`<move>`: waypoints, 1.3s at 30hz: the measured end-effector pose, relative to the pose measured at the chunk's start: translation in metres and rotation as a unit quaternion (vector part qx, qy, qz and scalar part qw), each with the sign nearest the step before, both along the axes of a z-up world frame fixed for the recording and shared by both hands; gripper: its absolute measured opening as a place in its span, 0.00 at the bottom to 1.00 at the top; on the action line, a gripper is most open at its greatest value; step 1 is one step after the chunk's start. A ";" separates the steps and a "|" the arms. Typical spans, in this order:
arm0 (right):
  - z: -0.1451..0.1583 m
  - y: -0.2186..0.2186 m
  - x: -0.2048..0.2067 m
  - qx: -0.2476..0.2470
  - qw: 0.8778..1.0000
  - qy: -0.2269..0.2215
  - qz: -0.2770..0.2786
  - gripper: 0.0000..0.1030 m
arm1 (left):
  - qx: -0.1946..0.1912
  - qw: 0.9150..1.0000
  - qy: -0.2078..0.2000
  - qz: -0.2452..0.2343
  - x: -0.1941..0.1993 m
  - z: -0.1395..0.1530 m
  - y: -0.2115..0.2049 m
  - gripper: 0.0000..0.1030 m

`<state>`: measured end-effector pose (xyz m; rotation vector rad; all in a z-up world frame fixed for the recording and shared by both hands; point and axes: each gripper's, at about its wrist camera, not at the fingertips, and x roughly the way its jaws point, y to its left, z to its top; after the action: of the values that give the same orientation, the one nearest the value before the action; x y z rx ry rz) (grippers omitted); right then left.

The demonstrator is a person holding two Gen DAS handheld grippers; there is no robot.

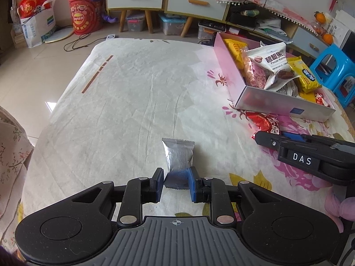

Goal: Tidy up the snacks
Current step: 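Close the left gripper on the silver candy while the right closes on the red candy pack, then carry the silver candy and red candy pack over the box with both tools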

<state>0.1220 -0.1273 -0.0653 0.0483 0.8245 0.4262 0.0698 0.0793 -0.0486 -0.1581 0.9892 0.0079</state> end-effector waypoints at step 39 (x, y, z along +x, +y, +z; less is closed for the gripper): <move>0.067 -0.129 0.036 0.081 0.987 -0.036 -0.134 0.22 | -0.077 0.991 -0.106 -0.031 0.060 0.063 -0.078 0.20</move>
<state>0.1582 -0.2565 0.0013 0.2892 0.6989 0.2385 0.1300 0.0011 0.0148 -0.2647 0.7825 -0.1409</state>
